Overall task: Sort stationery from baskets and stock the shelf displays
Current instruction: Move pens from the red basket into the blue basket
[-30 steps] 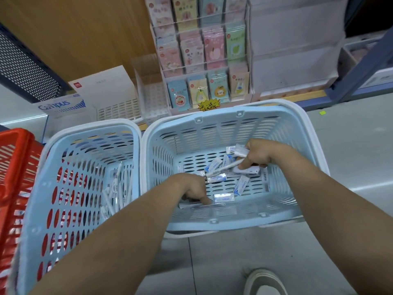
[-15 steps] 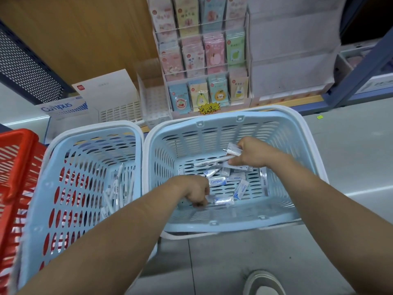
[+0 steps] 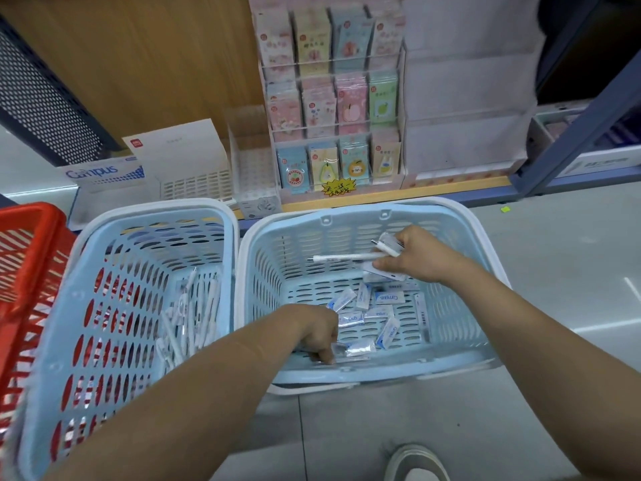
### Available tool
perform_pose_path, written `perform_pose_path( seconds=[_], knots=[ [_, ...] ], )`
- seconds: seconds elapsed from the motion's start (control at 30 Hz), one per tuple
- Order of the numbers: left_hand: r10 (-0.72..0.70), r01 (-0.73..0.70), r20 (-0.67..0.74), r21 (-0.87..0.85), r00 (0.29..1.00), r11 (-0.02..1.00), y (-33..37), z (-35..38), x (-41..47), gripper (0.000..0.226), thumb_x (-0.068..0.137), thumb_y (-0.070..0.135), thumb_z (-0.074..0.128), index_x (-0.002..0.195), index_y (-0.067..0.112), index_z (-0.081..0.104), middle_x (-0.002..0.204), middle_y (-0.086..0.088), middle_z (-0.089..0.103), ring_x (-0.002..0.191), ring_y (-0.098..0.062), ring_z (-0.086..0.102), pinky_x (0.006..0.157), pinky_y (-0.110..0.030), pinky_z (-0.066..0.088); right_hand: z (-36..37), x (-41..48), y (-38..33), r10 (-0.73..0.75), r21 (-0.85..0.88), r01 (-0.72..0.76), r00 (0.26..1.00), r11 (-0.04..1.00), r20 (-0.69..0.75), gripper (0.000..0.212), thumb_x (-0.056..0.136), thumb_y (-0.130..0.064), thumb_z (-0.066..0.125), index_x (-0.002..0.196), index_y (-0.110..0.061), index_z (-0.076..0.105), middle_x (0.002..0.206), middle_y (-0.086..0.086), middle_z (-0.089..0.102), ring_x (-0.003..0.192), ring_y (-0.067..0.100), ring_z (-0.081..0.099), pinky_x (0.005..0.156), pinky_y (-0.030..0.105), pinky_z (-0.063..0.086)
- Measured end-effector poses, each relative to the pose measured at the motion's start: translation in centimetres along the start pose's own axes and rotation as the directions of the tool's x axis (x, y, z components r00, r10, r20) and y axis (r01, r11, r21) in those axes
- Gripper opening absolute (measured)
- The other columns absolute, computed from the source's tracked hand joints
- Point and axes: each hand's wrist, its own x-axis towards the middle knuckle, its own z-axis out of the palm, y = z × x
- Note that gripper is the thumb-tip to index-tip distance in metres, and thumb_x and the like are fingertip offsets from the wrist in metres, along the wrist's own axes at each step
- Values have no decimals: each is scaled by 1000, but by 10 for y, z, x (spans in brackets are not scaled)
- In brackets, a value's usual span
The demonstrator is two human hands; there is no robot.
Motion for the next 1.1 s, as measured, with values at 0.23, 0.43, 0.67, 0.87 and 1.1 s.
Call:
perform_pose_path(
  seconds=[0.23,0.43,0.67,0.87,1.1],
  knots=[
    [32,-36,-60,-63,998,997,11,-9,-15,16,81,16,66,94,6,69,81,-3,59,72,-20,55,65,-28,43,-3,-15,6,-5,164,21,995,986,-102,20,85,-27,74,82,-9,69,58,-1,50,47,9,43,46,22,33],
    [160,-265,-344,-285,925,921,16,-43,-53,11,92,26,65,97,16,66,85,5,64,80,-15,58,73,-29,43,-2,-22,4,10,410,55,988,910,-155,13,83,-21,76,94,-15,73,60,-5,55,45,1,45,43,14,34],
    [192,-410,-592,-259,783,874,2,-76,-126,7,99,20,52,105,24,50,95,1,65,97,-24,63,89,-39,50,-12,-29,-33,-8,705,41,999,708,-50,17,80,-15,75,84,-2,65,55,-1,53,48,11,45,40,21,34],
    [156,-429,-693,-239,704,871,-27,-93,-208,25,100,9,47,110,31,48,93,5,68,92,-6,64,88,-28,47,-16,-40,-99,-120,748,57,992,661,30,11,85,-10,69,92,-2,64,72,10,69,62,23,70,35,18,30],
    [-152,-690,-716,-698,682,193,-74,-55,-267,32,96,-7,44,122,9,54,89,-19,68,85,-29,71,85,-41,55,6,-47,-181,-213,819,129,977,560,-8,26,72,-21,76,90,-3,72,76,15,68,57,16,56,36,18,34]
  ],
)
